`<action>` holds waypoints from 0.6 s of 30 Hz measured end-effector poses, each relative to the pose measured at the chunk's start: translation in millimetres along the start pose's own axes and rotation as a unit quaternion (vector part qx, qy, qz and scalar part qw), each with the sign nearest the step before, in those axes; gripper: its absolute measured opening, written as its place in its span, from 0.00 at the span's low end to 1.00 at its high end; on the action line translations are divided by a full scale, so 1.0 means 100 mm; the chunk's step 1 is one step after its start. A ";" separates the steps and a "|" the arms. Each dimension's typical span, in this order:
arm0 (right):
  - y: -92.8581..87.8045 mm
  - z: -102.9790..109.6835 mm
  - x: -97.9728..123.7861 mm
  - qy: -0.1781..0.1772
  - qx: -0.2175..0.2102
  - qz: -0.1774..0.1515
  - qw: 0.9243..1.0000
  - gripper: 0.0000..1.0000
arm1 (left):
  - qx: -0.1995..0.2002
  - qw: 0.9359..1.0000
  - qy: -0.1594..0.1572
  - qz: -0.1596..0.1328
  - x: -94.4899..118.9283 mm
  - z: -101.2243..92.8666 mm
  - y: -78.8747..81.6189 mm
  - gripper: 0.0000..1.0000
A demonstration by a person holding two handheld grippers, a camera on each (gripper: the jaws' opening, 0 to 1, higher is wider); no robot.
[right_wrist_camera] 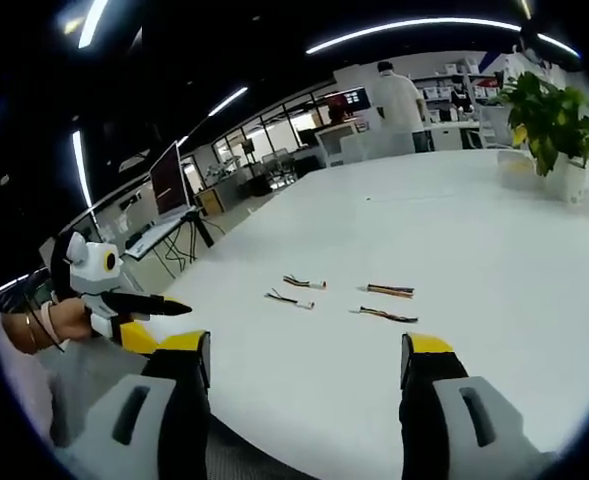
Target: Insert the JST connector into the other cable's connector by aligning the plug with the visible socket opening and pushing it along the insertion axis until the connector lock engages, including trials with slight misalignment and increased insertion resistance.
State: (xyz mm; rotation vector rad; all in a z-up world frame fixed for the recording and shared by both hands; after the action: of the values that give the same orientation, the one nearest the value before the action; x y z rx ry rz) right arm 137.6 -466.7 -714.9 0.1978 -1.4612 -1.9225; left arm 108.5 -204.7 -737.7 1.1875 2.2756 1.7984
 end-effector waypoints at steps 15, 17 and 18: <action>0.02 0.02 0.00 0.007 -0.013 -0.013 1.000 0.75 | 0.012 1.000 0.002 -0.012 0.02 -0.01 0.02 0.85; 0.01 0.03 0.00 0.010 -0.012 -0.009 1.000 0.75 | 0.010 1.000 -0.002 -0.010 0.01 -0.03 0.03 0.85; 0.01 0.03 0.00 0.012 -0.012 -0.007 1.000 0.75 | 0.008 1.000 -0.002 -0.011 0.01 -0.03 0.03 0.85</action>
State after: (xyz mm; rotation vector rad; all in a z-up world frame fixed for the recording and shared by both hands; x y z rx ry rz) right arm 136.5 -464.3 -713.3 0.2194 -1.4240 -1.9428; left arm 107.8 -206.3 -733.5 1.1630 2.2965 1.7705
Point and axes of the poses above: the point that each gripper's makers call its tool centre point, and the gripper's own axes: x roughly backward along the fingers, z roughly to its left, y roughly out of its top, the point moved 7 cm from there along x, roughly backward along the fingers, and after that the axes turned 9 degrees about -z, right-handed, at the moved point
